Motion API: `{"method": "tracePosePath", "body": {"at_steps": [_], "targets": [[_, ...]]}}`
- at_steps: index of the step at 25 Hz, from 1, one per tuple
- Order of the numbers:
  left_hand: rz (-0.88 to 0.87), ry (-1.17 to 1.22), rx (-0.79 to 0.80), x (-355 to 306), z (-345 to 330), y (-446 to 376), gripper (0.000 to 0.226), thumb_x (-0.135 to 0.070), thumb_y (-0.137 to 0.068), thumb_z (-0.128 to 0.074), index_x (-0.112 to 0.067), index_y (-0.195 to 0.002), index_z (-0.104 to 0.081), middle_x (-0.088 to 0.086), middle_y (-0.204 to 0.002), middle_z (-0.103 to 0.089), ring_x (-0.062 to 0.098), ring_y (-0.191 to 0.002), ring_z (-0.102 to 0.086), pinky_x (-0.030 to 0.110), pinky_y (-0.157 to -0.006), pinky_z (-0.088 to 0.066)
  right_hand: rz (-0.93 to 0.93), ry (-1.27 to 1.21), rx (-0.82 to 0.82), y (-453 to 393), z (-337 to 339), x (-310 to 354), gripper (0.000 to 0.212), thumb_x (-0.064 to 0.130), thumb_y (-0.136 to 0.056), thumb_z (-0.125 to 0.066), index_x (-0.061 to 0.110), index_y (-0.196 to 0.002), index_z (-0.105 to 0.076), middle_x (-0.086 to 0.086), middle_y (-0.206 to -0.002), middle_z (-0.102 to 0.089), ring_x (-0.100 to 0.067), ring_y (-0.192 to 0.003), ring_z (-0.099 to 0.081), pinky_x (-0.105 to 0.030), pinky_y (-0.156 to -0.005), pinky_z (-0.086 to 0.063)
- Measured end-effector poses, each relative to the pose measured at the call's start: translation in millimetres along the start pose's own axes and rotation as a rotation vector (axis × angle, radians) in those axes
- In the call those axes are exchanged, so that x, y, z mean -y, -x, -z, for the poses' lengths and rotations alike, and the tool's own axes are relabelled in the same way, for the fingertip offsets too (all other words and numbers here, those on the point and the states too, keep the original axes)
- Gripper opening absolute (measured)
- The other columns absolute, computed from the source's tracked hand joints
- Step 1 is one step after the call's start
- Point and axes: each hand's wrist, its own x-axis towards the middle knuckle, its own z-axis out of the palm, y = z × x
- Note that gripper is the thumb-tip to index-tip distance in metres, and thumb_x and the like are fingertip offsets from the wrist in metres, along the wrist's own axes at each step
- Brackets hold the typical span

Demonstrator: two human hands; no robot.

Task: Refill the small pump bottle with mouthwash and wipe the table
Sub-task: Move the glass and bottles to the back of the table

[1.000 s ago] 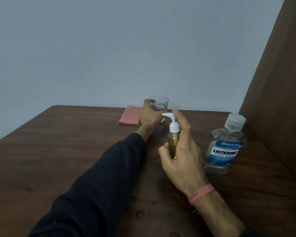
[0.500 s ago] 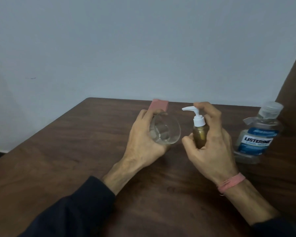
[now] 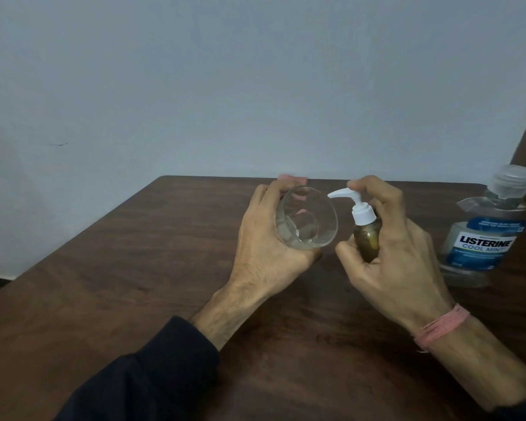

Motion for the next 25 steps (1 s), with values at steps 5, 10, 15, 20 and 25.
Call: {"method": "tracePosePath", "body": {"at_steps": [5, 10, 15, 20, 25], "targets": [[-0.001, 0.065, -0.010, -3, 1, 0, 0.087, -0.019, -0.063, -0.105, -0.035, -0.138, -0.063, -0.007, -0.133, -0.068, 0.009, -0.125, -0.073, 0.015, -0.099, -0.060, -0.027, 0.044, -0.009, -2, 2, -6, 0.077, 0.014, -0.081, -0.069, 0.042, -0.144, -0.033, 0.024, -0.087, -0.058, -0.012, -0.063, -0.062, -0.022, -0.060, -0.049], [-0.013, 0.130, -0.026, -8, -1, 2, 0.078, -0.034, -0.067, -0.106, -0.034, -0.133, -0.064, -0.006, -0.131, -0.070, 0.020, -0.119, -0.077, 0.034, -0.095, -0.068, 0.015, 0.033, 0.013, -1, 4, -1, 0.076, 0.016, -0.083, -0.069, 0.041, -0.144, -0.030, 0.015, -0.090, -0.057, -0.010, -0.066, -0.063, -0.020, -0.058, -0.050], [-0.014, 0.116, -0.034, -9, -2, 1, 0.081, -0.035, -0.068, -0.109, -0.040, -0.133, -0.061, -0.014, -0.129, -0.068, 0.019, -0.118, -0.076, 0.036, -0.092, -0.069, 0.039, 0.013, 0.031, -3, 5, 3, 0.073, 0.018, -0.084, -0.070, 0.040, -0.143, -0.031, 0.033, -0.107, -0.058, -0.004, -0.067, -0.063, -0.029, -0.063, -0.054], [0.031, 0.128, -0.014, -2, -1, 2, 0.083, -0.043, -0.065, -0.103, -0.037, -0.137, -0.063, -0.011, -0.132, -0.069, 0.014, -0.122, -0.076, 0.028, -0.095, -0.068, 0.018, -0.026, 0.021, -3, 0, 2, 0.080, 0.015, -0.084, -0.072, 0.040, -0.149, -0.032, 0.039, -0.105, -0.056, -0.001, -0.069, -0.065, -0.020, -0.064, -0.051], [0.110, 0.147, 0.068, 6, -6, 5, 0.086, -0.029, -0.066, -0.111, -0.033, -0.138, -0.065, -0.007, -0.134, -0.077, 0.014, -0.123, -0.079, 0.040, -0.098, -0.069, -0.014, -0.103, -0.029, 1, 3, -6, 0.083, 0.021, -0.085, -0.064, 0.048, -0.154, -0.028, 0.036, -0.101, -0.052, -0.010, -0.071, -0.067, -0.015, -0.064, -0.046]]}}
